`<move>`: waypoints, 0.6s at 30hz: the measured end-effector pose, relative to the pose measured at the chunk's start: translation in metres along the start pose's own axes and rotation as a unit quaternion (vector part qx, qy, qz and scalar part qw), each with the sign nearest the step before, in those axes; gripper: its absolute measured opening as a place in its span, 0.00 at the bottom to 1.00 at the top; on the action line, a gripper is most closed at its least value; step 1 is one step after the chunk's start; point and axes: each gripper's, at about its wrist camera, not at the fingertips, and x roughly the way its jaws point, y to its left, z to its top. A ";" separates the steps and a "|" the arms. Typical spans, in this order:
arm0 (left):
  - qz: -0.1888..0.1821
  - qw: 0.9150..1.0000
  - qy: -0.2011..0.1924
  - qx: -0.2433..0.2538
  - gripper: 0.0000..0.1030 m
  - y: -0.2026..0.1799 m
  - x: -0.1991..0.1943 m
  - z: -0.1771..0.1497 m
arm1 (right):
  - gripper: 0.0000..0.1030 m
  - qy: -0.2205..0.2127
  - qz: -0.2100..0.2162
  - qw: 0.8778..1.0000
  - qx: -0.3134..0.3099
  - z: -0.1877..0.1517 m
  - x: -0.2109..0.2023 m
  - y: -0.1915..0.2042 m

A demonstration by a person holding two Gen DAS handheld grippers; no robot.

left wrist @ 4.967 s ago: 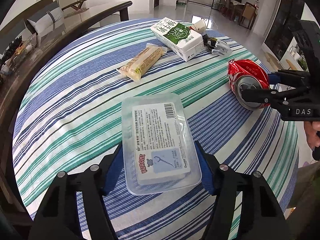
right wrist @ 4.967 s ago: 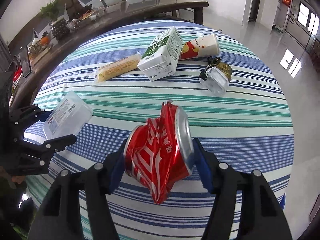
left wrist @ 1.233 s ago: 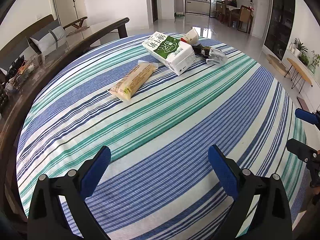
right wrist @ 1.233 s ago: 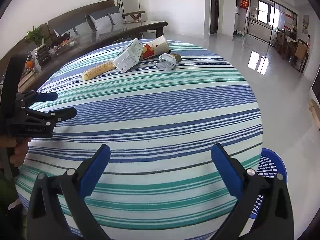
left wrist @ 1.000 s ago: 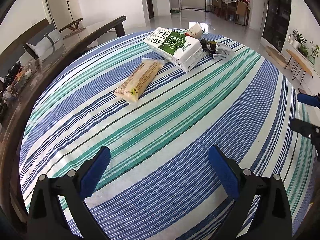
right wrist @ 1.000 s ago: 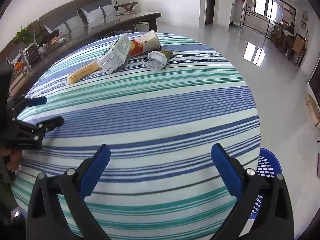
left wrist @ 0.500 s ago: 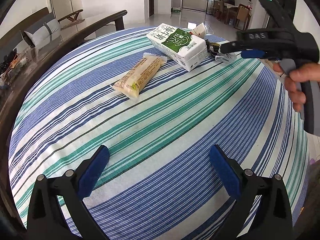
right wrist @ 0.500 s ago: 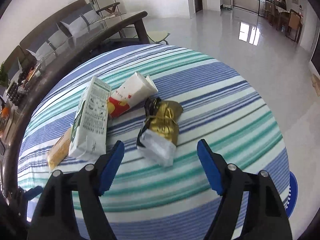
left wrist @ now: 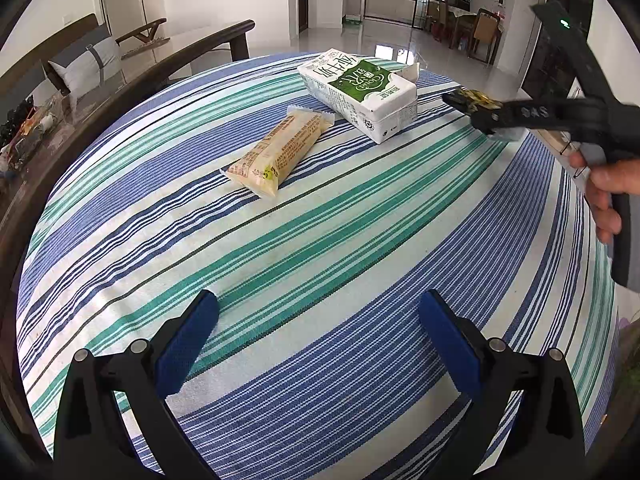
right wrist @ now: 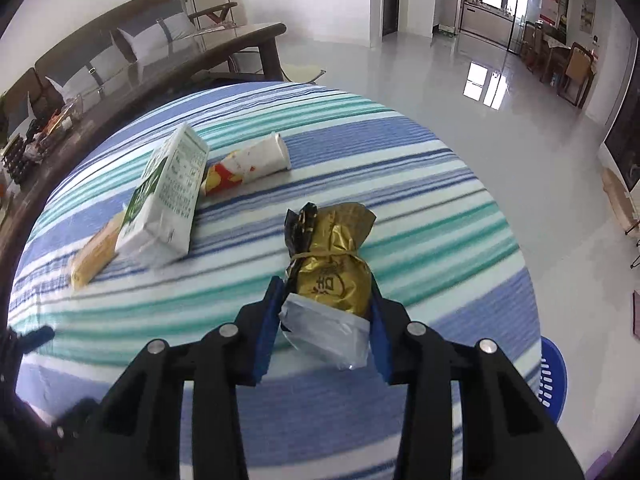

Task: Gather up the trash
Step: 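Grasp the gold-and-silver wrapper with the right gripper while the left gripper grasps the cream snack bar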

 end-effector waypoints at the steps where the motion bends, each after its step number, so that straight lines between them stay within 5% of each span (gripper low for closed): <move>1: 0.000 1.000 0.000 0.000 0.96 0.000 0.000 0.000 | 0.38 -0.002 0.000 1.000 -0.003 -0.012 -0.009 0.000; 7: 0.000 1.000 0.000 0.000 0.96 0.000 0.000 0.000 | 0.42 -0.016 0.013 1.000 -0.014 -0.072 -0.039 0.020; 9: 0.000 1.000 0.000 0.000 0.96 0.000 0.000 0.000 | 0.60 -0.014 0.007 1.000 -0.018 -0.077 -0.034 0.024; 18: -0.001 1.000 0.000 0.000 0.96 0.000 0.000 0.000 | 0.77 -0.010 0.013 0.999 -0.032 -0.080 -0.024 0.032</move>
